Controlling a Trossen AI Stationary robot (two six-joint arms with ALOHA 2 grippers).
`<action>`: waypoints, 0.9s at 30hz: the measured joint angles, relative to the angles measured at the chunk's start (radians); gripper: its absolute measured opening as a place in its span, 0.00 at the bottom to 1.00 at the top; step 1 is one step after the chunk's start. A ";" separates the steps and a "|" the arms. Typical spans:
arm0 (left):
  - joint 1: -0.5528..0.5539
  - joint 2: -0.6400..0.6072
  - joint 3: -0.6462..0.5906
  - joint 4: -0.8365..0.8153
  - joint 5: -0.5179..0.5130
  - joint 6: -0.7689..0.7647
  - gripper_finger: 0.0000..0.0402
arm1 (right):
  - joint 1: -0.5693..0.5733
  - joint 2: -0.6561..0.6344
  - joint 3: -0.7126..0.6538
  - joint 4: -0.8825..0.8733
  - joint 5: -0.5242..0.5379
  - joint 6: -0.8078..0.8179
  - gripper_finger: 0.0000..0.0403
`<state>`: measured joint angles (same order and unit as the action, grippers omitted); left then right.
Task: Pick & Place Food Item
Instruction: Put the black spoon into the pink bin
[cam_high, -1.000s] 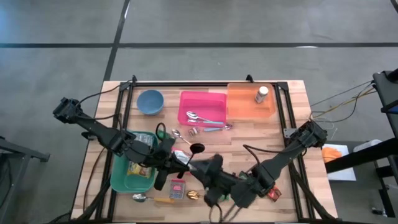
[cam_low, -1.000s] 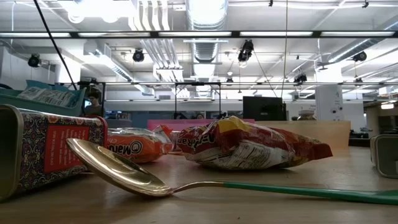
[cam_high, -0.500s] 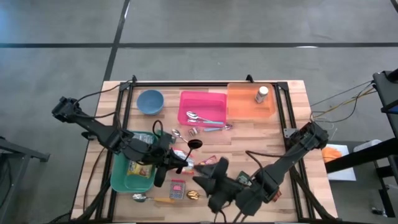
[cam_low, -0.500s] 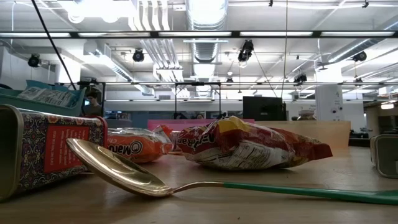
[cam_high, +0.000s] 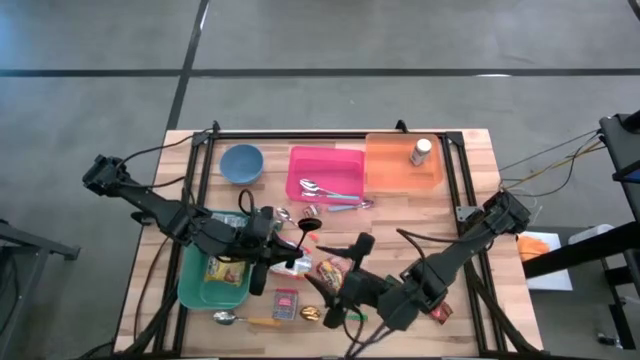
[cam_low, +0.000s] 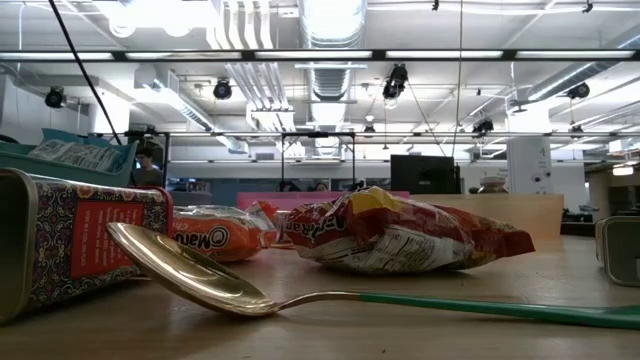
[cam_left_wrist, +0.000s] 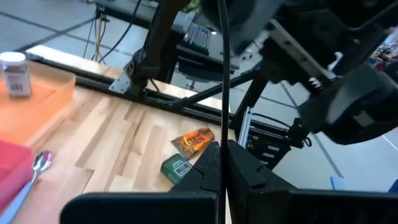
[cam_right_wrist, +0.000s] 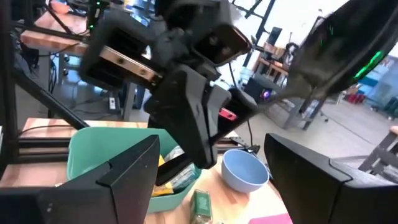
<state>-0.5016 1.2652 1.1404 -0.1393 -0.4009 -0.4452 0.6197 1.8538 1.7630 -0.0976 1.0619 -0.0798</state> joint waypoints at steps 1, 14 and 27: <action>-0.001 0.000 0.000 0.014 0.000 0.016 0.00 | -0.012 0.000 0.000 0.000 -0.016 0.008 0.71; -0.087 0.002 -0.002 0.046 -0.003 0.191 0.00 | -0.081 -0.002 0.000 0.111 -0.179 -0.058 0.70; -0.099 0.002 -0.002 0.073 -0.010 0.231 0.00 | -0.104 -0.002 0.000 0.138 -0.405 -0.080 0.30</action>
<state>-0.6006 1.2671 1.1385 -0.0662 -0.4114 -0.2145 0.5155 1.8515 1.7626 0.0406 0.6567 -0.1600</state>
